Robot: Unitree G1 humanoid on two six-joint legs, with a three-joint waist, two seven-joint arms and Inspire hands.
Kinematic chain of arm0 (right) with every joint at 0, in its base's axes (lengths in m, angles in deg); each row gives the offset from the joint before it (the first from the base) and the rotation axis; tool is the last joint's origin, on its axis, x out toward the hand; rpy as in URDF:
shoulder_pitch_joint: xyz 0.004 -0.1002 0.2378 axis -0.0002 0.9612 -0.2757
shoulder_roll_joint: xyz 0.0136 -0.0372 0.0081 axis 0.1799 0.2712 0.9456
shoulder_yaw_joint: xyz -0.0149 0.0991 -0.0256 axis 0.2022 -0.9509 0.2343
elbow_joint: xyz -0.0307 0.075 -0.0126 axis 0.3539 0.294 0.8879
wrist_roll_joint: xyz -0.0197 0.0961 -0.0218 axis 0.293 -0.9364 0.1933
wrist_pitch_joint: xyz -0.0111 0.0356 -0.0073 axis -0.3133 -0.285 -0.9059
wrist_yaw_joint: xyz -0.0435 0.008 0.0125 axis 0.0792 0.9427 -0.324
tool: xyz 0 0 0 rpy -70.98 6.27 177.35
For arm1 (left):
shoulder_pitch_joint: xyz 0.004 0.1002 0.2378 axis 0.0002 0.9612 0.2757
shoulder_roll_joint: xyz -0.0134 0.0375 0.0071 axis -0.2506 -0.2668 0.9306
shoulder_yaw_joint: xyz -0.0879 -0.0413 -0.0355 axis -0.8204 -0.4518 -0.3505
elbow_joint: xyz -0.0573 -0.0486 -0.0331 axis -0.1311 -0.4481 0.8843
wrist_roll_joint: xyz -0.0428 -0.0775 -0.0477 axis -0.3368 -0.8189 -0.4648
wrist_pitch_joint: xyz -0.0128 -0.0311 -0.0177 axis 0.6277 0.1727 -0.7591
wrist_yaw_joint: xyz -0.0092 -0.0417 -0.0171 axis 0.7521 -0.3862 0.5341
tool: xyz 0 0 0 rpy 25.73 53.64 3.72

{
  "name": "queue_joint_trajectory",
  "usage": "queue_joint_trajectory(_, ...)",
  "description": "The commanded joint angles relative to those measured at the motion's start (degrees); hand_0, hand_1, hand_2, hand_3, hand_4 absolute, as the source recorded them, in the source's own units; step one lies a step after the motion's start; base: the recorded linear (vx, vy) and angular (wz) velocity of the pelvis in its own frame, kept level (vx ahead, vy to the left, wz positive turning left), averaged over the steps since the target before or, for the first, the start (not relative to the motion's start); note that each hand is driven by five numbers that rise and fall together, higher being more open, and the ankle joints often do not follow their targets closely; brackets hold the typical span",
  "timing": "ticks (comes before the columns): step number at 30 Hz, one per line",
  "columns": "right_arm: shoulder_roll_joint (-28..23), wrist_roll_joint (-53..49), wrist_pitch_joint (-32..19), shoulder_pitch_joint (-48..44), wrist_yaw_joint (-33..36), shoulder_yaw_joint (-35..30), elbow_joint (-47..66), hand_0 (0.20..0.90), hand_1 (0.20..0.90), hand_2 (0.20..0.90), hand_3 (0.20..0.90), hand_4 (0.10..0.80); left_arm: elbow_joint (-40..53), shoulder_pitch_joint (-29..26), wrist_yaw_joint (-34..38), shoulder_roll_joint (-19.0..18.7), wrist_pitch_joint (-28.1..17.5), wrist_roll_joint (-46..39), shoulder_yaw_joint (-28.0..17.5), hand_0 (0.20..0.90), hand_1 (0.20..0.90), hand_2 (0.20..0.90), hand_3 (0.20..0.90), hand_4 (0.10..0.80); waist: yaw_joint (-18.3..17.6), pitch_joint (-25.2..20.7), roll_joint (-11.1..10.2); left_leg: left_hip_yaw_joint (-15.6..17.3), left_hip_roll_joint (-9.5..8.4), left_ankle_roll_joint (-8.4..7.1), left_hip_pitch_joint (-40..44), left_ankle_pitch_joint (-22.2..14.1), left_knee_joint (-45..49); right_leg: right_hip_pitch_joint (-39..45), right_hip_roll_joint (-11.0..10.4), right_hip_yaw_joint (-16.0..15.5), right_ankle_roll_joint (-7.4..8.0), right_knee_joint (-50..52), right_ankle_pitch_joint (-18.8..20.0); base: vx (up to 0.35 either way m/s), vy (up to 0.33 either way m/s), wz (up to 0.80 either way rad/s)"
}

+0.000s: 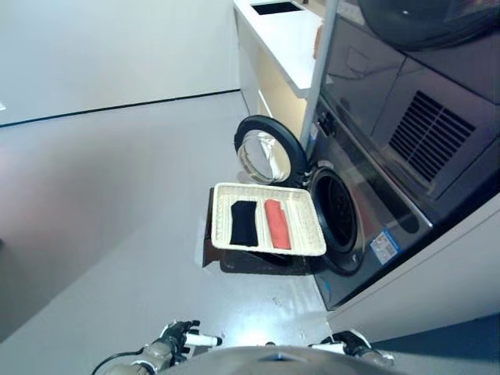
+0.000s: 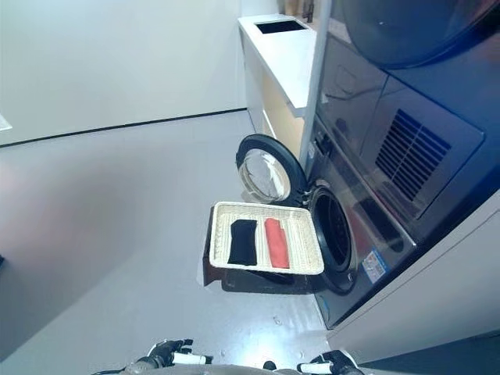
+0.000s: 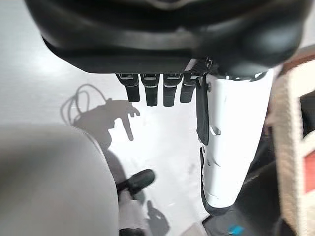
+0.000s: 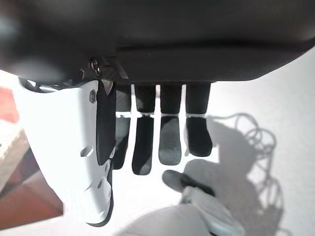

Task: Pick up the clothes and place them into the washing machine

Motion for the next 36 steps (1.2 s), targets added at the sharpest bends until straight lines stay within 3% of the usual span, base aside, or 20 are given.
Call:
queue_joint_trajectory(1,-1.49,-0.12,-1.68,-2.03,1.31,0.42,0.40,0.900,0.900,0.900,0.900,0.800,0.57,-0.09,1.41,-1.42,-1.28,-0.59,0.72,0.900,0.900,0.900,0.900,0.800,2.98,0.88,-0.36,2.60,0.25,5.73,-4.90,4.72,-13.55,-0.67,2.19,1.76,5.90,-0.40,2.47,0.228,-0.027,-0.60)
queue_joint_trajectory(3,-1.57,-0.16,-1.93,-2.09,1.55,0.75,0.33,0.900,0.900,0.900,0.900,0.800,-0.75,0.24,1.93,-1.37,-1.31,0.08,0.72,0.900,0.900,0.900,0.900,0.800,4.16,1.56,0.51,1.08,0.46,5.77,-5.11,4.73,-25.71,1.29,3.24,3.40,6.58,-0.76,0.82,0.243,0.007,-0.54)
queue_joint_trajectory(5,-1.70,-0.41,-2.27,-1.43,1.53,0.69,0.33,0.900,0.900,0.900,0.900,0.800,-1.97,0.71,2.34,-1.63,-1.16,0.96,0.70,0.900,0.900,0.900,0.900,0.800,5.09,1.67,2.01,-2.62,0.24,5.34,-6.03,8.66,-35.09,2.91,4.85,5.78,6.89,-0.76,-0.51,0.271,0.016,-0.63)
queue_joint_trajectory(7,-1.81,-0.58,-2.32,-0.72,1.58,0.32,-0.35,0.900,0.900,0.900,0.900,0.800,-2.73,1.04,2.36,-1.90,-0.97,1.21,0.23,0.900,0.900,0.900,0.900,0.800,5.66,1.84,2.74,-5.13,-0.14,4.82,-6.75,10.75,-40.69,4.55,5.98,8.43,6.87,-0.76,-1.65,0.284,0.024,-0.74)
queue_joint_trajectory(8,-1.86,-0.49,-2.19,-0.38,1.39,0.15,-0.75,0.900,0.900,0.900,0.900,0.800,-3.00,1.18,2.17,-2.05,-0.80,1.19,-0.08,0.900,0.900,0.900,0.900,0.800,5.67,1.86,3.09,-4.84,-0.34,4.63,-6.68,11.48,-41.74,5.35,6.30,9.39,6.88,-0.76,-2.11,0.333,0.082,-0.93)
queue_joint_trajectory(10,-2.15,0.16,-1.87,0.19,1.03,-0.61,-2.94,0.900,0.900,0.900,0.900,0.800,-2.73,1.70,1.83,-2.21,-0.86,1.18,-1.00,0.900,0.900,0.900,0.900,0.800,6.03,1.05,3.36,-5.96,-2.06,5.17,-5.68,11.49,-40.76,6.61,6.30,11.59,7.00,-0.31,-2.86,0.323,0.139,-1.15)
queue_joint_trajectory(12,-2.21,-0.19,-1.72,0.80,0.91,-1.65,-3.61,0.900,0.900,0.900,0.900,0.800,-2.09,1.57,1.64,-2.39,-0.98,0.77,-1.11,0.900,0.900,0.900,0.900,0.800,5.80,0.32,3.08,-4.20,-2.14,5.20,-5.30,10.72,-39.49,7.32,5.20,11.57,7.31,0.24,-3.76,0.242,0.149,-1.40)
queue_joint_trajectory(19,-0.08,-1.82,-1.81,1.64,-0.20,-2.00,-0.65,0.900,0.900,0.900,0.900,0.800,1.41,-0.39,1.89,-4.25,-1.80,-1.58,-1.86,0.900,0.900,0.900,0.900,0.800,5.85,-2.10,0.81,0.23,-4.24,8.53,-4.18,5.30,-36.13,6.08,2.06,12.32,10.46,10.40,-4.96,0.199,0.114,-0.43)
queue_joint_trajectory(20,0.24,-2.06,-1.83,1.64,-0.29,-1.80,0.36,0.900,0.900,0.900,0.900,0.800,1.60,-0.55,1.92,-4.50,-1.88,-1.96,-1.79,0.900,0.900,0.900,0.900,0.800,5.76,-2.13,0.79,0.43,-4.40,8.87,-3.63,4.80,-36.06,4.90,2.02,12.11,11.39,13.22,-4.11,0.128,0.097,-0.36)
queue_joint_trajectory(24,0.25,-1.16,-1.88,1.70,-0.89,-0.91,5.54,0.900,0.900,0.900,0.900,0.800,1.19,-0.76,1.82,-5.35,-1.89,-3.04,-1.91,0.900,0.900,0.900,0.900,0.800,3.51,0.88,1.78,-0.36,-4.83,10.60,0.68,3.34,-36.40,-4.12,2.77,9.84,14.52,31.60,5.52,0.081,0.122,-0.23)
queue_joint_trajectory(26,0.06,-0.92,-1.94,2.52,-0.82,-1.29,7.59,0.900,0.900,0.900,0.900,0.800,-0.24,-0.74,1.88,-5.87,-1.48,-3.03,-1.87,0.900,0.900,0.900,0.900,0.800,2.07,2.62,3.34,-1.68,-3.50,10.82,2.55,3.46,-37.10,-9.18,4.94,8.35,13.44,38.56,5.40,0.088,0.140,0.09)
queue_joint_trajectory(27,-0.03,-0.84,-1.85,2.90,-0.82,-1.51,8.22,0.900,0.900,0.900,0.900,0.800,-0.71,-0.45,1.83,-6.06,-1.30,-2.94,-1.95,0.900,0.900,0.900,0.900,0.800,1.67,2.79,3.70,-2.42,-3.22,10.78,3.54,3.47,-37.80,-10.83,4.77,7.15,12.46,39.77,3.66,0.193,0.109,0.10)
queue_joint_trajectory(28,-0.06,-0.60,-1.70,3.51,-0.85,-1.87,9.02,0.900,0.900,0.900,0.900,0.800,-1.55,0.03,1.88,-6.40,-1.25,-2.65,-1.86,0.900,0.900,0.900,0.900,0.800,1.58,2.60,3.91,-2.48,-2.87,10.53,4.66,3.39,-39.06,-11.84,2.53,5.02,11.12,36.77,1.54,0.239,0.053,0.10)
queue_joint_trajectory(30,-0.34,0.05,-1.38,4.43,-0.76,-2.44,10.70,0.900,0.900,0.900,0.900,0.800,-2.41,0.49,2.19,-6.66,-1.32,-2.87,-2.25,0.900,0.900,0.900,0.900,0.800,1.90,2.30,3.75,-2.57,-2.73,9.80,5.91,2.88,-40.37,-12.10,-1.12,0.19,10.45,27.14,-1.26,0.259,-0.022,0.13)
queue_joint_trajectory(31,-0.34,0.48,-1.25,4.64,-0.63,-2.71,10.93,0.900,0.900,0.900,0.900,0.800,-3.27,0.53,2.57,-6.78,-1.49,-3.06,-2.76,0.900,0.900,0.900,0.900,0.800,2.22,2.26,3.04,-2.31,-2.97,9.32,7.29,2.14,-41.48,-12.23,-2.93,-5.06,10.68,19.14,-0.28,0.265,-0.097,0.19)
queue_joint_trajectory(33,-0.40,1.03,-0.93,4.80,-0.64,-2.75,12.14,0.900,0.900,0.900,0.900,0.800,-3.32,0.96,2.89,-6.98,-1.39,-3.09,-4.32,0.900,0.900,0.900,0.900,0.800,2.37,2.14,1.07,-1.45,-3.91,8.68,9.12,0.54,-42.64,-10.74,-3.80,-9.75,11.46,8.94,3.10,0.238,-0.119,-0.12)
queue_joint_trajectory(36,-0.30,1.25,-0.82,5.58,-1.14,-2.23,14.45,0.900,0.900,0.900,0.900,0.800,-3.06,0.53,3.43,-7.11,-1.46,-4.17,-6.02,0.900,0.900,0.900,0.900,0.800,2.15,1.02,-0.25,-1.33,-3.44,8.15,9.51,-0.57,-42.45,-8.56,-2.02,-4.30,10.90,5.96,3.23,0.211,-0.109,-0.06)
